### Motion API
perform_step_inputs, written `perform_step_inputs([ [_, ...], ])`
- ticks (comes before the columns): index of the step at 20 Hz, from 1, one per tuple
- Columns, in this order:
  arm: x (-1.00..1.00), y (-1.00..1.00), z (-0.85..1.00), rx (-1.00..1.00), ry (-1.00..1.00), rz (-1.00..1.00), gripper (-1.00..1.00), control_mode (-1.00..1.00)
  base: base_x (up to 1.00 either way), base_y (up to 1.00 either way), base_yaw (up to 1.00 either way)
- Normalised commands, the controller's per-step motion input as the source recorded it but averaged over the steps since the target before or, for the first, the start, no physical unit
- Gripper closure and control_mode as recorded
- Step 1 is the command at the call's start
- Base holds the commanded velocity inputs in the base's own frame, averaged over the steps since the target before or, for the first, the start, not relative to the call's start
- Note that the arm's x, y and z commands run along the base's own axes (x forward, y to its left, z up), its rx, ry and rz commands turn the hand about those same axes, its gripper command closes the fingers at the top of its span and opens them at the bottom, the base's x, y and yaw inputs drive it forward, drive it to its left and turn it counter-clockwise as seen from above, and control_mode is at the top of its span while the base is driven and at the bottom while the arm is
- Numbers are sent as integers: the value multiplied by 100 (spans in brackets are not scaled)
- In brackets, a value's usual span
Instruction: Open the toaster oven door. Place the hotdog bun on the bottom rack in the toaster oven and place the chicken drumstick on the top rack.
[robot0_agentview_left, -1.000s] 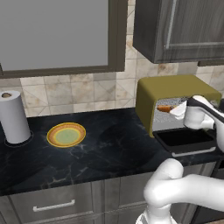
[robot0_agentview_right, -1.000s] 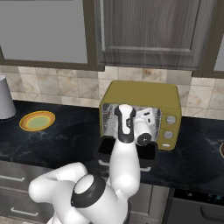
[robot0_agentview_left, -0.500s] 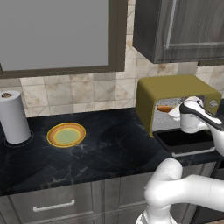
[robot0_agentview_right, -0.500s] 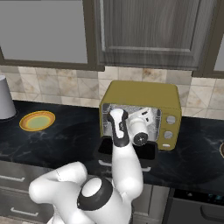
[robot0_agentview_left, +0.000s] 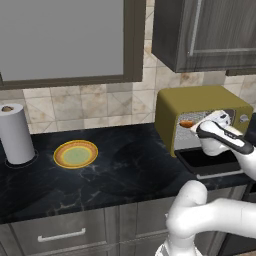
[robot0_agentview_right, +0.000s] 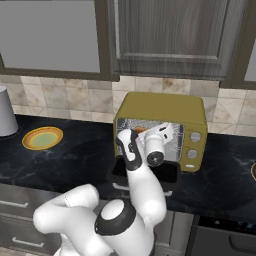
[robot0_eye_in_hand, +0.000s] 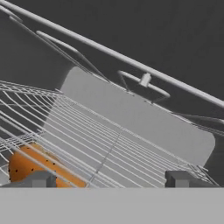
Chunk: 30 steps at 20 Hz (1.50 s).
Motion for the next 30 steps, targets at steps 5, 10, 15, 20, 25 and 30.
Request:
perform_step_inputs([
  [5,26,-2,0,0,1,2,-100,-100,0,0,0],
  [10,14,-5,2,0,8,6,-100,-100,0,0,0],
  [15,6,-3,7,0,9,11,-100,-100,0,0,0],
  [20,6,0,12,3,18,14,100,-100,0,0,0],
  [25,0,0,6,1,5,11,100,-100,0,0,0],
  [30,-2,0,2,0,0,8,100,-100,0,0,0],
])
